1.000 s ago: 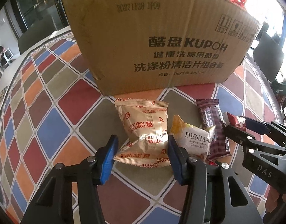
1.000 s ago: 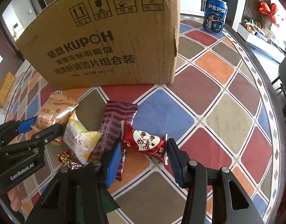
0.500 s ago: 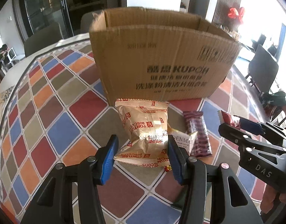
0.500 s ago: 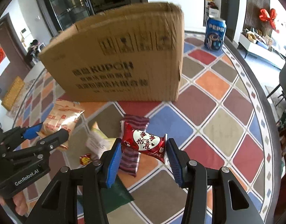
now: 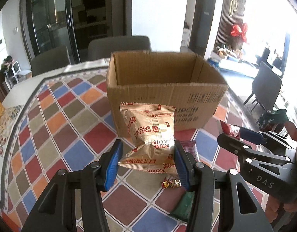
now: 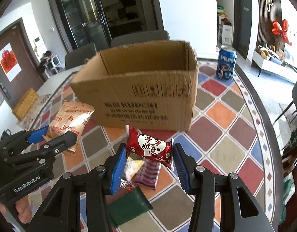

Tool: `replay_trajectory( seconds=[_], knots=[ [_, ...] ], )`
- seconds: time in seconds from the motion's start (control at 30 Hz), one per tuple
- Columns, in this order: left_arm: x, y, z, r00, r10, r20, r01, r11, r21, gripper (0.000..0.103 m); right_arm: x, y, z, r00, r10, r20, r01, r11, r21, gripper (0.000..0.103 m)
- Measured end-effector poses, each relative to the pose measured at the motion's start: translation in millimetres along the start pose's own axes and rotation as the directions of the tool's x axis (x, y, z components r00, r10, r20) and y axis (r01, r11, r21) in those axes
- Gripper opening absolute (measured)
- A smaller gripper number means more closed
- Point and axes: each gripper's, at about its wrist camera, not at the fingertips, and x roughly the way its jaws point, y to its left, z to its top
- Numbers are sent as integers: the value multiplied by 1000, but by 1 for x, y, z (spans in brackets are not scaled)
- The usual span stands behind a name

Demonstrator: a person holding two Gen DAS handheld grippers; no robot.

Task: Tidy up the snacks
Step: 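Carry both snacks into the box and open both grippers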

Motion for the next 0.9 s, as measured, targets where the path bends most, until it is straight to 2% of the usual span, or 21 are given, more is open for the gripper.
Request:
replay_trajectory(
  seconds=[0.4,0.9],
  knots=[
    [-27,-2,33,994,-11,105,11,1000,3,51,-31,7,30,993,17,115,-15,1000,-18,49],
    [-21,3,74,989,-1,147,0,1000,3,51,-38,10,70,983,4,182,3,999,-41,49]
  ],
)
